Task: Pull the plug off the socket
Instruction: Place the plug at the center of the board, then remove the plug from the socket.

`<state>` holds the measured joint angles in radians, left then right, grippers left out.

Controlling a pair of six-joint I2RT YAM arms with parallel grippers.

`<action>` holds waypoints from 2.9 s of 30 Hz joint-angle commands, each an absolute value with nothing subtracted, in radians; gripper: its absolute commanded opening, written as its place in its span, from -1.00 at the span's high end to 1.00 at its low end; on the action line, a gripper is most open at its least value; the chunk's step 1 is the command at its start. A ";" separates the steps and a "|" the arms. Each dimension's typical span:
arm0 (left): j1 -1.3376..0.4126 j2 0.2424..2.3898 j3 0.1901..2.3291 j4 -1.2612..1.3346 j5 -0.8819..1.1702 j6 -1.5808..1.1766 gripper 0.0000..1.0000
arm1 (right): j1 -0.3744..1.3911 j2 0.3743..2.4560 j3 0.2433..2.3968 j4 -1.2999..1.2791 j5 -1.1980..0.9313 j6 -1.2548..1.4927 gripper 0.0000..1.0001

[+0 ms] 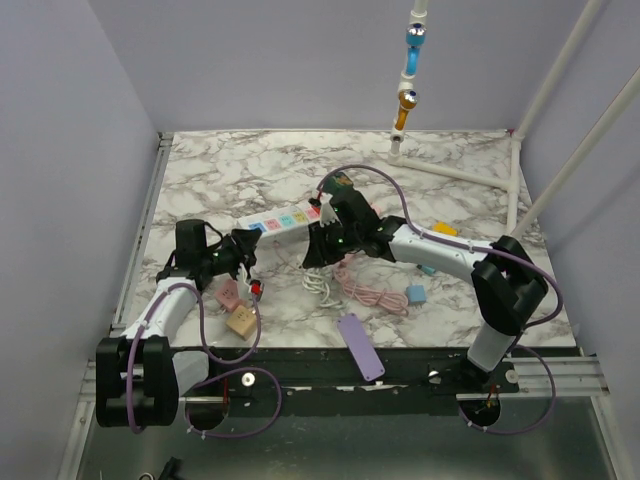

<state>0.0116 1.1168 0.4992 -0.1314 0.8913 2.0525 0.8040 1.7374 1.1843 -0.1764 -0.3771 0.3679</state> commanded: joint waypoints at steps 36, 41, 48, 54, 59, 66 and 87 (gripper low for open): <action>0.019 1.294 0.234 0.988 0.758 1.973 1.00 | 0.672 1.758 1.379 -0.109 -0.304 0.498 -1.00; 0.039 1.253 0.245 0.898 0.733 1.936 1.00 | 0.714 1.780 1.357 -0.115 -0.278 0.488 -1.00; 0.048 1.142 0.271 0.591 0.751 1.979 1.00 | 0.716 1.806 1.317 -0.142 -0.079 0.488 -0.99; 0.062 1.147 0.321 0.529 0.684 1.950 1.00 | 0.715 1.775 1.258 -0.214 0.090 0.479 -0.99; 0.063 1.101 0.348 0.344 0.640 1.934 -0.26 | 0.708 1.732 1.210 -0.219 0.128 0.494 -1.00; 0.065 1.013 0.495 -0.078 0.657 1.873 -0.97 | 0.709 1.706 1.182 -0.182 0.083 0.523 -0.99; -0.205 1.442 1.404 -0.813 0.774 0.894 -0.97 | 0.694 1.541 1.008 0.063 -0.046 0.610 -1.00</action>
